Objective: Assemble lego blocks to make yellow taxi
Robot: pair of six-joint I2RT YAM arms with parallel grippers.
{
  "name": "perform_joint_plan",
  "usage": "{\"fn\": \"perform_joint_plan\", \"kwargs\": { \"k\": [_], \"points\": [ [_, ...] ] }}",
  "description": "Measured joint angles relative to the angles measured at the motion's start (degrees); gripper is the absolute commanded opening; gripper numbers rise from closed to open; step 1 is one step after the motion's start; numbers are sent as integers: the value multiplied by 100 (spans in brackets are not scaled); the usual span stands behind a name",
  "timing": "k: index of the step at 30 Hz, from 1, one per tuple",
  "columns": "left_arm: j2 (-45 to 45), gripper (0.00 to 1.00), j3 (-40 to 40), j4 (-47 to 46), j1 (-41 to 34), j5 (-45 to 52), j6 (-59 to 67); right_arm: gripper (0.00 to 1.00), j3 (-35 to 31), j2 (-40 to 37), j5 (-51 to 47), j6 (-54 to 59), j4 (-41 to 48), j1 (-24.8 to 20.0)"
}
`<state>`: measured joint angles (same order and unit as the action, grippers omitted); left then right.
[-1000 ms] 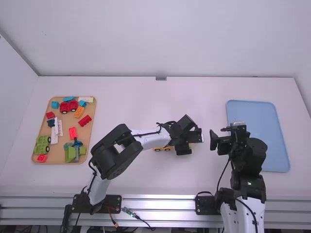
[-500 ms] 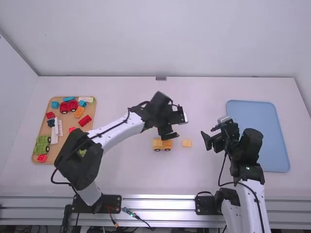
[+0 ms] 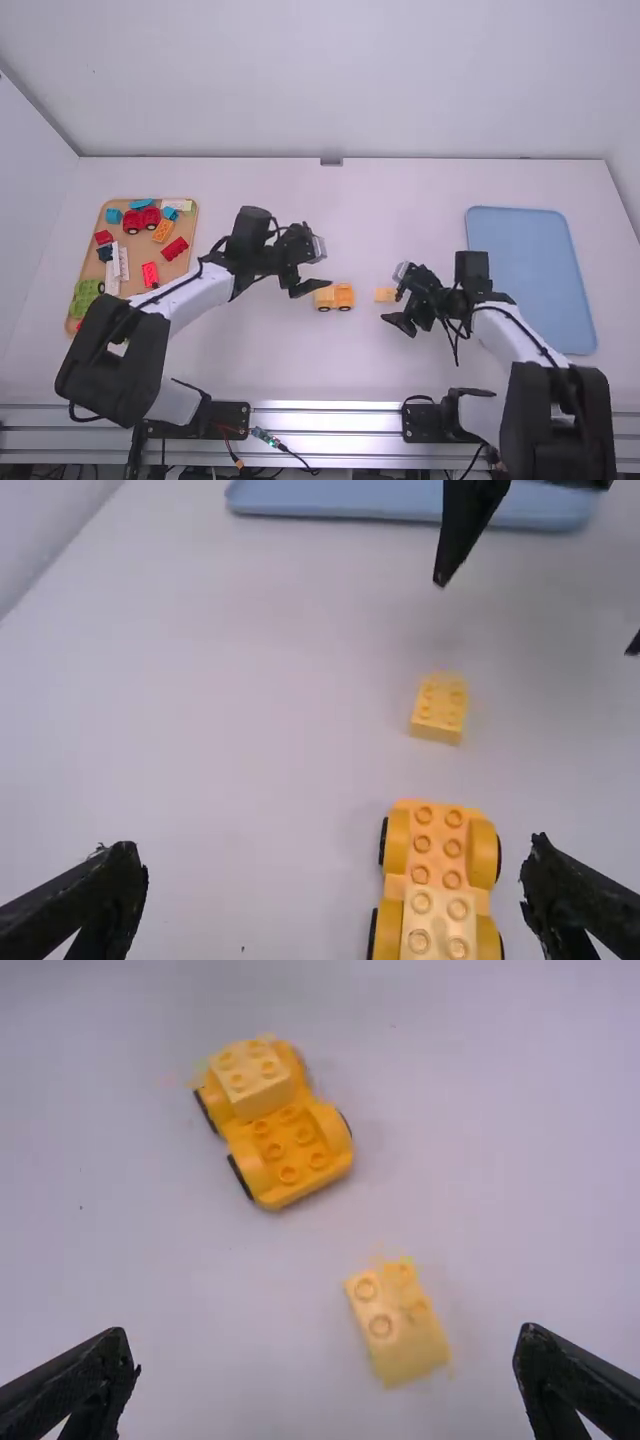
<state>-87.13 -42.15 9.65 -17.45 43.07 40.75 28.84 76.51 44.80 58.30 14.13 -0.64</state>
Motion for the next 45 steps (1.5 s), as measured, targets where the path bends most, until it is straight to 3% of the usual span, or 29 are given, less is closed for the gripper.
{"fn": "perform_joint_plan", "kwargs": {
  "k": [9, 22, 29, 40, 45],
  "points": [
    [20, 99, 402, -260, 37, 446, 247, 99, 289, 1123, -74, 1108, -780, 240],
    [11, 99, 402, -570, 44, 824, 1034, 95, 1062, 2284, 57, 2000, -201, 240],
    [-101, 99, 402, -468, 59, 881, 1036, 86, 1241, 2874, 179, 2186, -197, 234],
    [-98, 99, 402, -463, 59, 885, 1034, 86, 1239, 2946, 717, 2634, -68, -219],
    [-101, 99, 402, -466, 57, 883, 1034, 85, 1239, 2946, 765, 2675, -208, -138]
  ]
}}
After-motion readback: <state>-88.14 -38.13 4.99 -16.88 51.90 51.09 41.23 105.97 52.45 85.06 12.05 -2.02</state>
